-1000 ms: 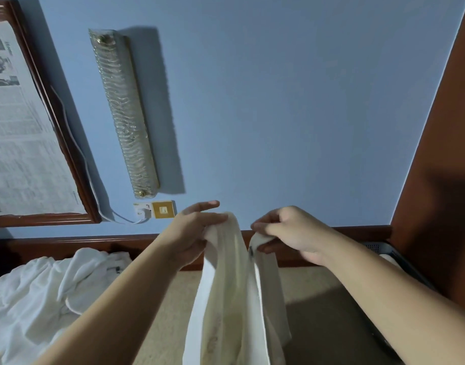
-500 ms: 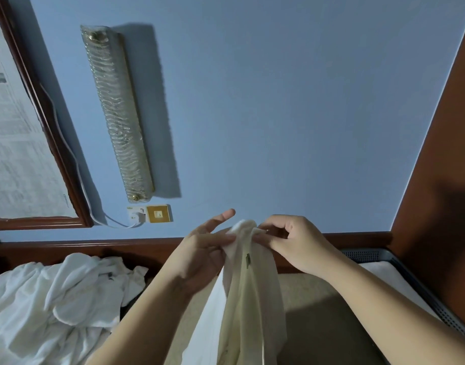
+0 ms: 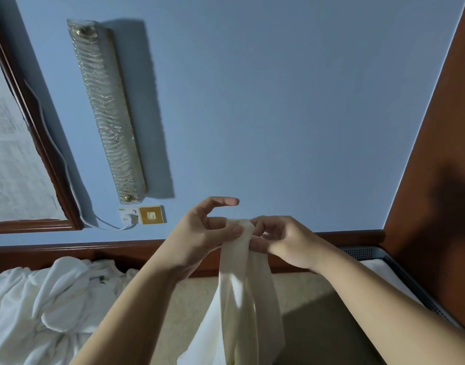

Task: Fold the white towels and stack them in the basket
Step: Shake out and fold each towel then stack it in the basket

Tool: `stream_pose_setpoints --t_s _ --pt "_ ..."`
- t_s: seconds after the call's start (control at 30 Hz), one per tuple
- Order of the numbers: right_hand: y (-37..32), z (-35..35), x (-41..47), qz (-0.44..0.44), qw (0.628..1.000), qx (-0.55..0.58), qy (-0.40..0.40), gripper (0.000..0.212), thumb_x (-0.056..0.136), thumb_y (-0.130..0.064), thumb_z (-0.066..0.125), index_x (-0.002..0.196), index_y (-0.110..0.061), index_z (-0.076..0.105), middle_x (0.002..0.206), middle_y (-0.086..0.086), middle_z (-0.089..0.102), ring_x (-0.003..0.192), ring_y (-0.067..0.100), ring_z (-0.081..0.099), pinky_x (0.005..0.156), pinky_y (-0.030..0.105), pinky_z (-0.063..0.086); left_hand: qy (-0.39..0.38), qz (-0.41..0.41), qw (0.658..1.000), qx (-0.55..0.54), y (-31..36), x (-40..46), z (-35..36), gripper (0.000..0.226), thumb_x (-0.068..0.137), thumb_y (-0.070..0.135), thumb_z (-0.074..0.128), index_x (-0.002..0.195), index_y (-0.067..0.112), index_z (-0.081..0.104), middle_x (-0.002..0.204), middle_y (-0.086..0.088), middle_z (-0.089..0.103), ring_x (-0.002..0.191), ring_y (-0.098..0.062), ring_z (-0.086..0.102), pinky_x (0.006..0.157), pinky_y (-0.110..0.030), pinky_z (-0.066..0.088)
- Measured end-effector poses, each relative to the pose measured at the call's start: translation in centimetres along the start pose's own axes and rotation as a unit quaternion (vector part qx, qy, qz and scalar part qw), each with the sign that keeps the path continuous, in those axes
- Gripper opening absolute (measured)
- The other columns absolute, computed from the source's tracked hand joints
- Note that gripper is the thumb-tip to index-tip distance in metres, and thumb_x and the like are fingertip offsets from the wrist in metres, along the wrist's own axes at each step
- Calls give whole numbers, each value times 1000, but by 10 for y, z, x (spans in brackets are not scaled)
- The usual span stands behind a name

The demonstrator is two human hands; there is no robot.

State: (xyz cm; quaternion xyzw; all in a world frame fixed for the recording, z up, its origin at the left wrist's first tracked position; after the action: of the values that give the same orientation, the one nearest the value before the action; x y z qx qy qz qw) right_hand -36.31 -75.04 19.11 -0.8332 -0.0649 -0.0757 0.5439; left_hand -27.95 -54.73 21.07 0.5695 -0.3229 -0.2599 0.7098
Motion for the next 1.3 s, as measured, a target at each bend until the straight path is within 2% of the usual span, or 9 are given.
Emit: stream_pose_setpoints --t_s 0.1,0.23,0.37,0.5,0.67,0.83,1.07,1.17,1.3 --pt "-1 0 0 7 1000 4 22 19 94 -23 78 89 -6 72 93 3 76 90 15 70 87 37 55 5 34 990 136 8 2 -6 40 94 9 77 128 27 65 93 -18 76 86 -26 67 86 -37 53" --pt "-5 -1 0 18 998 -21 49 23 95 -32 78 86 -12 71 83 -1 72 80 10 66 76 27 52 48 46 982 177 5 2 -14 35 93 15 79 123 30 68 86 -6 77 79 -25 66 82 -40 54" --pt "0 1 3 11 992 -34 120 24 94 -35 77 83 -15 70 77 -1 66 71 5 56 71 24 46 162 30 980 110 -19 -5 -10 32 82 18 89 112 16 78 95 -9 80 92 -22 77 83 -32 59" --pt "1 5 3 8 992 -26 123 16 95 -31 77 83 -21 73 79 0 67 71 7 54 71 23 44 180 -10 983 -24 -55 -20 -3 32 77 18 87 104 1 81 107 -21 78 104 -32 75 96 -41 58" --pt "4 7 3 11 990 -30 140 13 95 -30 76 84 -24 74 88 10 67 74 8 54 73 26 45 174 -90 966 -169 -77 -36 5 24 87 8 75 100 -12 76 106 -29 75 88 -28 77 72 -26 61" --pt "3 9 2 14 991 -51 127 15 96 -35 74 84 -26 73 83 0 68 75 7 57 72 22 48 122 -141 982 -31 -68 -34 6 46 90 48 73 99 3 81 104 -16 78 91 -23 70 87 -33 48" --pt "5 10 -2 18 994 -20 110 11 96 -31 76 86 -25 74 79 -10 66 74 5 55 72 21 45 39 -309 922 -231 -63 -35 -3 51 91 31 75 132 1 70 138 -19 66 126 -38 63 118 -53 39" --pt "6 9 -6 23 994 -7 105 8 96 -30 76 89 -25 75 80 -10 67 77 5 57 75 22 46 53 -304 916 -257 -66 -34 -3 56 89 32 76 136 2 67 140 -19 64 132 -39 60 120 -55 36" --pt "8 9 -10 29 994 12 107 7 95 -31 76 91 -26 75 91 7 70 79 11 58 77 28 47 44 -194 956 -216 -66 -29 4 46 105 36 56 137 5 67 140 -24 63 134 -37 59 119 -51 39"
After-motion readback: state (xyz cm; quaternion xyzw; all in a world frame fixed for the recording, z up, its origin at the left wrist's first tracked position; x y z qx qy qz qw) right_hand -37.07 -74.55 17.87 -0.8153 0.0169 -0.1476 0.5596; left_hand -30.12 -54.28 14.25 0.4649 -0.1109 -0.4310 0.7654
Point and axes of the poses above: each hand's wrist, its own x-axis towards the middle knuckle, its own z-axis out of the palm, y = z × x, the point moved 1 cm from there along x, towards the middle knuckle
